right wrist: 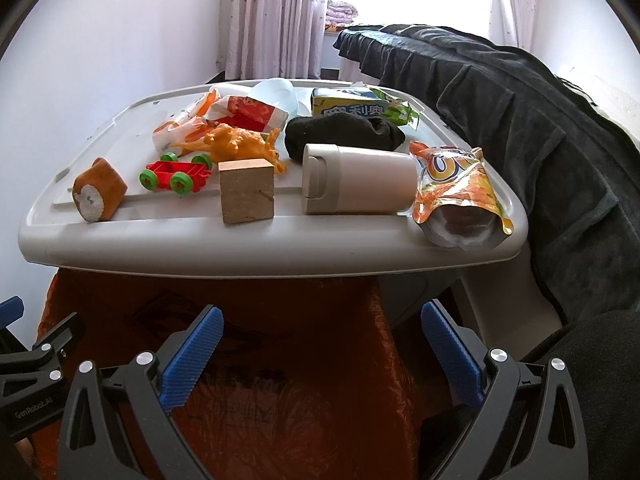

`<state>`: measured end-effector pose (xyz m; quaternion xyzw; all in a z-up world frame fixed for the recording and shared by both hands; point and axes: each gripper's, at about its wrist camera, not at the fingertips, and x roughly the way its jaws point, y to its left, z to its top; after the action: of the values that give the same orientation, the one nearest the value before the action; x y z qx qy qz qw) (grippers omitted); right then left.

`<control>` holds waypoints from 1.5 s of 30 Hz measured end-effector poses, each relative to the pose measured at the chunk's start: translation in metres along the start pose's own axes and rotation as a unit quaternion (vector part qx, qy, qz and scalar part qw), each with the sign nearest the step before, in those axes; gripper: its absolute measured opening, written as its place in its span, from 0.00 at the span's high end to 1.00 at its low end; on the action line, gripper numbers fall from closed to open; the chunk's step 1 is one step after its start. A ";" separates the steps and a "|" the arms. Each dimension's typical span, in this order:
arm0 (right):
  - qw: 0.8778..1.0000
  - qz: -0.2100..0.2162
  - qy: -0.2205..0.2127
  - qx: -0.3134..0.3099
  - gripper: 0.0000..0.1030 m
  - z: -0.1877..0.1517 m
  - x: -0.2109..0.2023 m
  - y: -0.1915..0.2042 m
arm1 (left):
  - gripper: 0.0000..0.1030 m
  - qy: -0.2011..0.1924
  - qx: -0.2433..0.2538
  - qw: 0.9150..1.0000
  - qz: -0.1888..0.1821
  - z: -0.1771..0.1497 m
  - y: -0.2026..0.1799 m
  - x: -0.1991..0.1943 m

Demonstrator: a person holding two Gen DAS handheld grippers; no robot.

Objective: Collect trash

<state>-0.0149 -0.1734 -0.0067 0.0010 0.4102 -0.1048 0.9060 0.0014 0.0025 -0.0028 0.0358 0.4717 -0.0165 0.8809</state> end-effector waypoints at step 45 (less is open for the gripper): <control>0.978 0.052 0.153 0.130 0.05 0.141 0.079 -0.147 | 0.05 0.019 0.034 0.999 0.013 0.005 -0.014 0.003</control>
<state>0.1127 -0.3449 0.0404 0.1559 0.5261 -0.1087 0.8289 0.0059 -0.0118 -0.0030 0.0719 0.4871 -0.0205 0.8701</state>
